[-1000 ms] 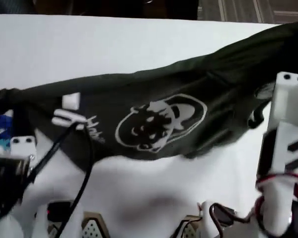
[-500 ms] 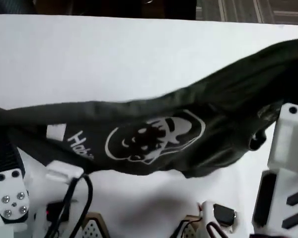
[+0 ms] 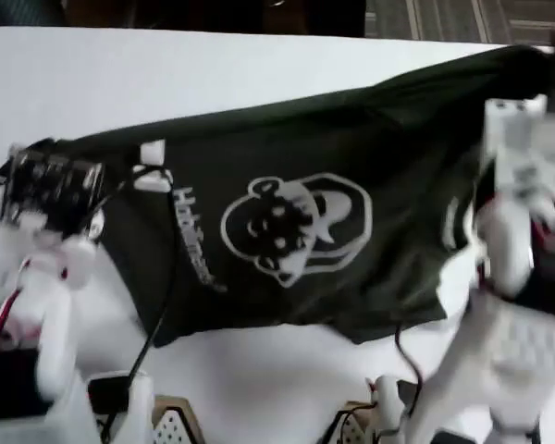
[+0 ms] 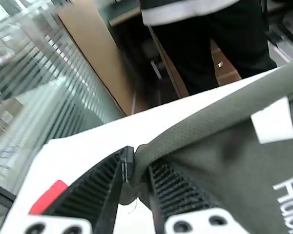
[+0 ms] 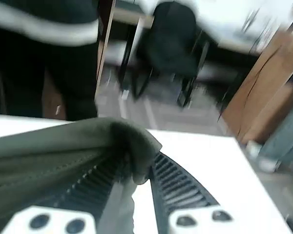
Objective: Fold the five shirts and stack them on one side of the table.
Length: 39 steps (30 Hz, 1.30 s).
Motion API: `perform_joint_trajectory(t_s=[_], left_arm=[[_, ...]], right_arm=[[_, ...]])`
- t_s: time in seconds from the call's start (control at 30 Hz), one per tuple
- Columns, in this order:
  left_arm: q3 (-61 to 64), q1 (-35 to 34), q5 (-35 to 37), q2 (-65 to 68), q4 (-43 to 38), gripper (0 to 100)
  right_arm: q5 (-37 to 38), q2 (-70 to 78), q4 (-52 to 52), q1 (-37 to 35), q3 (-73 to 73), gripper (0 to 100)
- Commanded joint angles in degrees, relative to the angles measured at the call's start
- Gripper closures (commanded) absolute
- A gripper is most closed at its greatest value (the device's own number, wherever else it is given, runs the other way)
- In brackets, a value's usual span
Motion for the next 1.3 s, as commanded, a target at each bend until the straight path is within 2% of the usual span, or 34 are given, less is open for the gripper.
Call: perform_joint_trajectory(t_s=[0.0,0.23,0.63,0.97,1.27], left_arm=[[6.0,-0.5,0.4,2.8,-9.1,97],[0.9,0.0,0.5,22.9,-15.7,97],[-25.4,2.9,0.4,60.0,-6.0,97],[-44.7,6.2,0.0,70.9,16.3,97],[-46.6,8.1,-0.2,71.8,32.1,97]], right_arm=[[-0.5,5.6,-6.5,-0.8,3.3,98.1],[-0.5,21.1,-9.4,-5.6,-1.7,98.1],[-0.5,45.2,-1.6,-10.7,-19.5,98.1],[-2.6,55.0,16.6,-11.0,-38.1,98.1],[3.2,55.7,28.6,-9.6,-40.3,98.1]])
